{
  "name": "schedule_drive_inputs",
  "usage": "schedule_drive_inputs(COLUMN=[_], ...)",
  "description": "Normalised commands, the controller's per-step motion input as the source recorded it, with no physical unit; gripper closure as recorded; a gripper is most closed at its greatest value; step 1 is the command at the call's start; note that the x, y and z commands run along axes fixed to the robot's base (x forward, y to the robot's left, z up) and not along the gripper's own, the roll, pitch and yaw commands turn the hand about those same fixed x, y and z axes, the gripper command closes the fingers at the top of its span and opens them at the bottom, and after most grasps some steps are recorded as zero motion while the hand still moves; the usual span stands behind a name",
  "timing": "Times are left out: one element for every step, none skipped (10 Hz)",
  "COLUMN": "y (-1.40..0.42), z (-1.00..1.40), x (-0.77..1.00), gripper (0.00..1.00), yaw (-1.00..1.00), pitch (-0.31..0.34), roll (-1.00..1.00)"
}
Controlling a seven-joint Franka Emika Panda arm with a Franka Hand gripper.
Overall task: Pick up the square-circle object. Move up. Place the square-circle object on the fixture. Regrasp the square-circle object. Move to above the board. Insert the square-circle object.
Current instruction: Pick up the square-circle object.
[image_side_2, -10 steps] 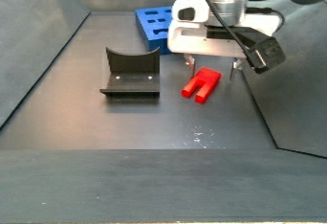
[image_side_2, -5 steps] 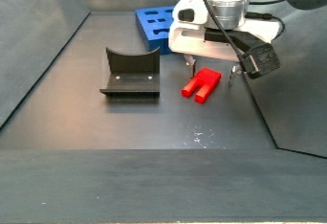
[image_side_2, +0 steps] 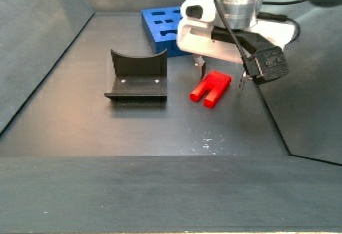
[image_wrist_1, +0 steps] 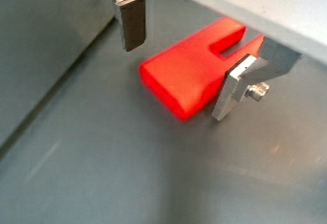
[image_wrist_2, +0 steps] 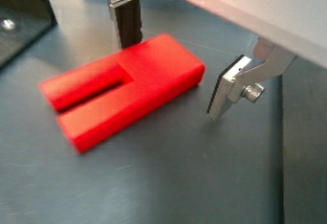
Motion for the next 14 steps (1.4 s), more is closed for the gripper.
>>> schedule_drive_inputs(y=[0.05, 0.00, 0.00, 0.00, 0.00, 0.00, 0.00, 0.00, 0.00, 0.00, 0.00, 0.00, 0.00, 0.00], z=[0.00, -0.07, -0.07, 0.00, 0.00, -0.12, -0.10, -0.05, 0.00, 0.00, 0.00, -0.05, -0.11, -0.11], x=[-0.04, 0.00, -0.03, 0.00, -0.01, -0.13, -0.35, -0.40, -0.22, -0.17, 0.00, 0.00, 0.21, 0.14], gripper=[0.00, 0.00, 0.00, 0.00, 0.00, 0.00, 0.00, 0.00, 0.00, 0.00, 0.00, 0.00, 0.00, 0.00], yaw=[-0.20, -0.57, -0.56, -0.32, 0.00, 0.04, 0.23, 0.35, 0.18, 0.09, 0.00, -0.17, -0.40, -0.40], pitch=[-0.060, -0.003, 0.000, 0.000, -0.024, -0.076, -0.159, -0.187, -0.131, -0.141, -0.137, -0.086, -0.023, 0.000], roll=[-0.08, -0.05, -0.04, -0.04, 0.00, -0.02, -0.10, -0.09, -0.04, -0.08, -0.11, -0.10, -0.17, -0.15])
